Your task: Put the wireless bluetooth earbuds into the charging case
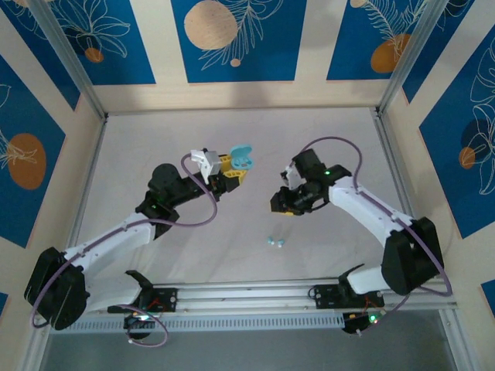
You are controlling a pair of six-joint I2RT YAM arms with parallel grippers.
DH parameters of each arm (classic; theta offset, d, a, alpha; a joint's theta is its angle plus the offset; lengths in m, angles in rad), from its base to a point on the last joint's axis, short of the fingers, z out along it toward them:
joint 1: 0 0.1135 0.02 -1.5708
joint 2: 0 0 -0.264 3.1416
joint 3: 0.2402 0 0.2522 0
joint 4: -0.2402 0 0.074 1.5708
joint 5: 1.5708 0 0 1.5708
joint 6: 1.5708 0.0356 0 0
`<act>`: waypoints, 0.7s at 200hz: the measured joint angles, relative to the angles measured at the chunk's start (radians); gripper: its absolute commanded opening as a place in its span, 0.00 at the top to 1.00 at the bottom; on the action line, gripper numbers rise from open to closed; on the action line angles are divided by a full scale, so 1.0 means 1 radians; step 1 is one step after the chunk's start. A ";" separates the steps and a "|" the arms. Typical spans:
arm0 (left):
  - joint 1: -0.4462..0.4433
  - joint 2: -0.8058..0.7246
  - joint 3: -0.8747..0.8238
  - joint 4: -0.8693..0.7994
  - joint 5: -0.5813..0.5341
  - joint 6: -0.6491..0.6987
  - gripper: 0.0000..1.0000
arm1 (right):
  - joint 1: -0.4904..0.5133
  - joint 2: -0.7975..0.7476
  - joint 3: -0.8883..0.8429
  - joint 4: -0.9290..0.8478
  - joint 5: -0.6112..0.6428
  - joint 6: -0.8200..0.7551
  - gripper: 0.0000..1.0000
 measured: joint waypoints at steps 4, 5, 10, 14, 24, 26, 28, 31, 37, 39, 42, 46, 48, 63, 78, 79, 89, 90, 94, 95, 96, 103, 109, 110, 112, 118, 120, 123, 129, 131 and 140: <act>0.000 -0.003 -0.002 0.000 -0.001 0.000 0.80 | 0.011 0.013 -0.001 -0.002 0.009 0.003 0.66; 0.000 -0.003 -0.002 0.000 -0.002 0.000 0.80 | 0.013 0.015 -0.001 -0.002 0.011 0.003 0.66; 0.000 -0.006 -0.005 0.000 -0.005 0.000 0.80 | 0.026 0.031 -0.001 -0.003 0.021 0.007 0.67; 0.000 -0.009 -0.008 0.000 -0.007 0.000 0.80 | 0.036 0.042 -0.001 -0.003 0.031 0.011 0.67; 0.000 -0.017 -0.013 0.000 -0.011 0.000 0.80 | 0.060 0.069 -0.001 -0.001 0.045 0.021 0.67; 0.000 -0.018 -0.014 0.000 -0.012 0.000 0.80 | 0.065 0.074 -0.001 -0.001 0.050 0.024 0.67; 0.000 -0.019 -0.014 0.000 -0.014 0.000 0.80 | 0.069 0.080 -0.001 0.001 0.053 0.026 0.67; 0.000 -0.022 -0.014 0.000 -0.015 0.000 0.80 | 0.076 0.088 -0.001 0.000 0.058 0.029 0.68; 0.000 -0.024 -0.015 0.000 -0.019 0.000 0.80 | 0.088 0.105 0.000 0.000 0.067 0.034 0.68; 0.000 -0.026 -0.015 0.000 -0.019 0.000 0.80 | 0.092 0.110 0.000 -0.001 0.072 0.037 0.68; -0.001 -0.027 -0.015 0.001 -0.022 0.001 0.80 | 0.097 0.119 0.000 -0.001 0.077 0.038 0.68; -0.001 -0.029 -0.015 0.001 -0.025 0.001 0.80 | 0.105 0.130 0.000 -0.002 0.084 0.042 0.68; -0.001 -0.029 -0.015 0.002 -0.026 0.001 0.80 | 0.109 0.137 0.001 -0.002 0.088 0.045 0.68; -0.001 -0.035 -0.015 0.006 -0.037 0.003 0.80 | 0.137 0.187 0.002 -0.003 0.115 0.059 0.68; -0.002 -0.039 -0.015 0.006 -0.043 0.005 0.80 | 0.165 0.232 0.004 -0.010 0.140 0.073 0.68; -0.002 -0.040 -0.015 0.006 -0.043 0.005 0.80 | 0.167 0.233 0.005 -0.010 0.141 0.074 0.68; -0.002 -0.042 -0.015 0.006 -0.045 0.005 0.80 | 0.185 0.259 0.011 -0.019 0.159 0.082 0.67; -0.002 -0.043 -0.015 0.006 -0.045 0.005 0.80 | 0.186 0.261 0.011 -0.020 0.159 0.083 0.67; -0.002 -0.043 -0.015 0.006 -0.045 0.005 0.80 | 0.194 0.270 0.015 -0.024 0.167 0.086 0.67; -0.002 -0.043 -0.015 0.006 -0.045 0.005 0.80 | 0.195 0.272 0.016 -0.024 0.168 0.087 0.67; -0.002 -0.043 -0.015 0.006 -0.045 0.005 0.80 | 0.198 0.275 0.017 -0.025 0.170 0.089 0.67; -0.002 -0.044 -0.015 0.006 -0.048 0.005 0.80 | 0.210 0.288 0.022 -0.027 0.181 0.093 0.67; -0.002 -0.045 -0.015 0.006 -0.050 0.006 0.80 | 0.219 0.298 0.027 -0.030 0.189 0.095 0.66; -0.002 -0.045 -0.015 0.006 -0.051 0.007 0.80 | 0.219 0.299 0.027 -0.031 0.190 0.096 0.66; -0.002 -0.045 -0.016 0.006 -0.052 0.008 0.80 | 0.222 0.302 0.029 -0.031 0.192 0.097 0.66; -0.002 -0.048 -0.017 0.006 -0.053 0.010 0.80 | 0.230 0.311 0.034 -0.032 0.198 0.100 0.66; -0.002 -0.048 -0.017 0.006 -0.055 0.012 0.80 | 0.232 0.314 0.035 -0.032 0.201 0.100 0.66; -0.002 -0.050 -0.019 0.005 -0.056 0.012 0.80 | 0.235 0.318 0.037 -0.032 0.205 0.101 0.66; -0.002 -0.053 -0.021 0.006 -0.059 0.015 0.80 | 0.241 0.325 0.042 -0.035 0.212 0.101 0.66; -0.002 -0.054 -0.021 0.005 -0.059 0.016 0.80 | 0.242 0.327 0.043 -0.035 0.215 0.103 0.66; -0.002 -0.058 -0.023 0.005 -0.060 0.020 0.80 | 0.249 0.337 0.050 -0.039 0.225 0.104 0.66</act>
